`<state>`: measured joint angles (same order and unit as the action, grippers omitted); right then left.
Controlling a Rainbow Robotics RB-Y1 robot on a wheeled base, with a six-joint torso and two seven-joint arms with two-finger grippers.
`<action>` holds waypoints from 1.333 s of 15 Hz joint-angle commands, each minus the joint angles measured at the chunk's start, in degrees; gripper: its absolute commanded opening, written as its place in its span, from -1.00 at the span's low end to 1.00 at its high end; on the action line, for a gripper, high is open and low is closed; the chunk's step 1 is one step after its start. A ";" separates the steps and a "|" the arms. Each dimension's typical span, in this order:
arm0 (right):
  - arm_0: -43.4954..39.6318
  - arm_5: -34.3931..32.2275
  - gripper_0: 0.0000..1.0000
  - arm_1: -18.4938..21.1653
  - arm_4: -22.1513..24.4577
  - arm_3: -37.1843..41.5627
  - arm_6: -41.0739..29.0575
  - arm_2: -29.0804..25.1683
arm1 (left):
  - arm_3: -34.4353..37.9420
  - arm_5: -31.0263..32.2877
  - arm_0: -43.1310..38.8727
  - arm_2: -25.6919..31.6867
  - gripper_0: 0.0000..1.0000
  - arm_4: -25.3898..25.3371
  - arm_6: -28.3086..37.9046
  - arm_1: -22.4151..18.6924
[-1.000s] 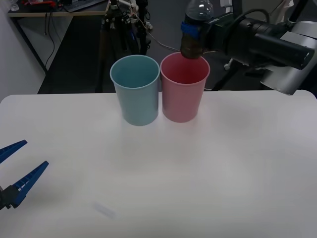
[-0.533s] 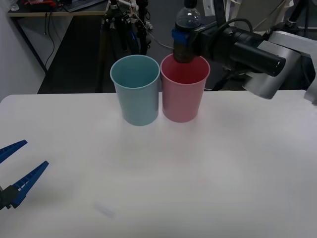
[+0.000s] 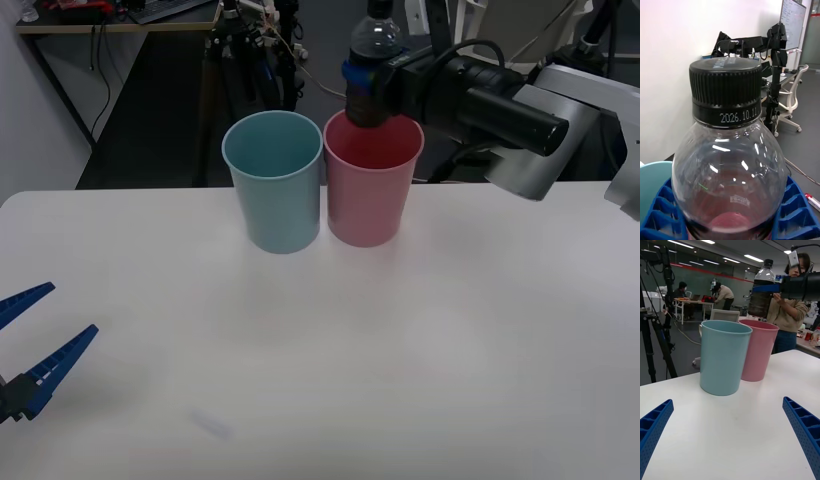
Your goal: Grasp the object on the table and drop it into the matching bin: aluminum can to the light blue bin, PET bottle to the pink bin.
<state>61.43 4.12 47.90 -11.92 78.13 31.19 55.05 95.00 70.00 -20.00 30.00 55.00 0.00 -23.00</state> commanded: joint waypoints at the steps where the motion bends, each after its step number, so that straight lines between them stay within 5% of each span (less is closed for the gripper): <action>1: 0.00 0.01 1.00 0.09 -0.30 0.10 -0.43 -0.03 | 0.00 0.00 0.00 0.00 1.00 0.00 0.00 0.00; 15: 0.00 0.01 1.00 1.85 -2.58 2.12 1.15 -0.21 | 0.00 0.00 0.00 0.00 1.00 0.00 0.00 0.00; 20: -0.53 -1.04 1.00 6.42 -8.12 6.86 3.17 -0.21 | 0.00 0.00 0.00 0.00 1.00 0.00 0.00 0.00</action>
<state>61.16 3.57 53.82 -19.67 84.50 34.07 54.84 95.00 70.00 -20.00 30.00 55.00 0.00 -23.00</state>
